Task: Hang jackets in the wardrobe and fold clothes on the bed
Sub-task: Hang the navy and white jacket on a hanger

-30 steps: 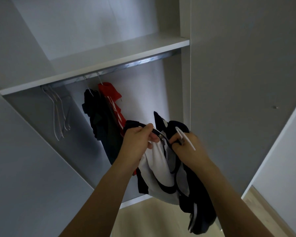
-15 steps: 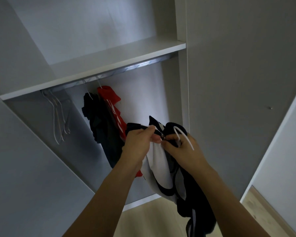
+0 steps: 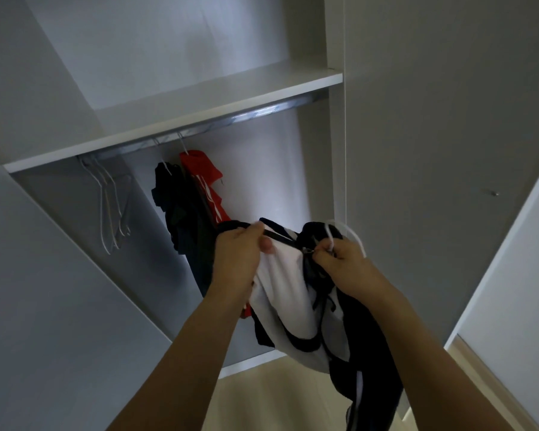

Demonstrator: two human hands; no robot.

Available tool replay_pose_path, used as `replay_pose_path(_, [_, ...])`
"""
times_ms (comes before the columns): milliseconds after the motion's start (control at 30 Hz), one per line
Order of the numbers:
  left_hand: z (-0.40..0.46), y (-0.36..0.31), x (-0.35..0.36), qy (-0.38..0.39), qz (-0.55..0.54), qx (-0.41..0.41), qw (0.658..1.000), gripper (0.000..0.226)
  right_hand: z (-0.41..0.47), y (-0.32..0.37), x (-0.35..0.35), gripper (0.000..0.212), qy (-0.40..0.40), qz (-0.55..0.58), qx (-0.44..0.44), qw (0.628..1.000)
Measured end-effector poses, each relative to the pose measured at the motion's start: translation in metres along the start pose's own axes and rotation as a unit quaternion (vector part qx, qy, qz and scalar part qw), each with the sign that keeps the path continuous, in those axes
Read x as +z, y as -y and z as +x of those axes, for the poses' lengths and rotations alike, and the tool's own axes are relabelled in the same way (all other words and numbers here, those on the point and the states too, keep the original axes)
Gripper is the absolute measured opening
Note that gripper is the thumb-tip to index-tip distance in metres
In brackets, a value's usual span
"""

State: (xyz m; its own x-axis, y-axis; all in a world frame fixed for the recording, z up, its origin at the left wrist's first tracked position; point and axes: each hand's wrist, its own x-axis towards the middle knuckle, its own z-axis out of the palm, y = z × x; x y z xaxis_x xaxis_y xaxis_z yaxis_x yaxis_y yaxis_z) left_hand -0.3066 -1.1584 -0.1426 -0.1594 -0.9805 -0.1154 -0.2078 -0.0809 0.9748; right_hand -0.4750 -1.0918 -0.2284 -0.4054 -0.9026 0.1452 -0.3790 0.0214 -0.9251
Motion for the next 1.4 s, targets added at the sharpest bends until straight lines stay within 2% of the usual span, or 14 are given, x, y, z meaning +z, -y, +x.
replay_pose_path(100, [0.016,-0.008,-0.03,-0.077,-0.019,0.055,0.995,0.048,0.0,-0.014,-0.023,0.023,-0.053,0.055,0.056,0.995])
replay_pose_path(167, [0.024,-0.009,-0.046,-0.076,0.125,0.108,0.983,0.047,-0.004,-0.014,-0.036,0.026,-0.056,0.133,0.065,0.987])
replay_pose_path(200, [0.025,-0.006,-0.048,-0.062,0.258,0.126,0.956,0.045,-0.004,-0.011,-0.041,0.027,-0.047,0.159,0.062,0.984])
replay_pose_path(267, [0.019,0.004,-0.04,-0.079,0.495,0.19,0.844,0.038,-0.002,-0.002,-0.044,0.028,-0.026,0.169,0.045,0.984])
replay_pose_path(300, [0.013,0.009,-0.031,-0.094,0.537,0.243,0.802,0.031,0.001,0.004,-0.043,0.028,-0.02,0.166,0.032,0.985])
replay_pose_path(333, [0.007,0.013,-0.021,-0.081,0.535,0.29,0.789,0.026,0.004,0.009,-0.042,0.028,-0.017,0.162,0.02,0.986])
replay_pose_path(433, [0.005,0.024,0.008,0.076,0.483,0.35,0.799,0.026,0.014,0.018,-0.037,0.021,0.007,0.136,-0.005,0.991])
replay_pose_path(500, [0.006,0.03,0.018,0.168,0.483,0.312,0.801,0.018,0.018,0.019,-0.035,0.018,0.025,0.093,-0.016,0.995])
replay_pose_path(567, [0.006,0.038,0.022,0.207,0.416,0.272,0.843,0.021,0.023,0.021,-0.036,0.019,0.035,0.053,-0.036,0.997])
replay_pose_path(667, [0.005,0.048,0.023,0.179,0.367,0.31,0.859,0.014,0.03,0.026,-0.043,0.028,0.042,0.024,-0.068,0.997])
replay_pose_path(767, [0.007,0.045,0.023,0.182,0.326,0.295,0.88,0.032,0.032,0.033,-0.048,0.031,0.013,0.015,-0.069,0.997])
replay_pose_path(967, [0.006,0.037,0.028,0.209,0.286,0.28,0.892,0.014,0.038,0.042,-0.045,0.029,-0.006,-0.006,-0.083,0.997])
replay_pose_path(1267, [0.01,0.022,0.013,0.249,0.297,0.268,0.882,0.026,0.054,0.035,-0.049,0.029,-0.069,-0.05,-0.053,0.995])
replay_pose_path(1400, [0.022,0.025,-0.013,0.292,0.349,0.197,0.868,0.029,0.062,0.036,-0.06,0.017,-0.122,-0.023,-0.017,0.992])
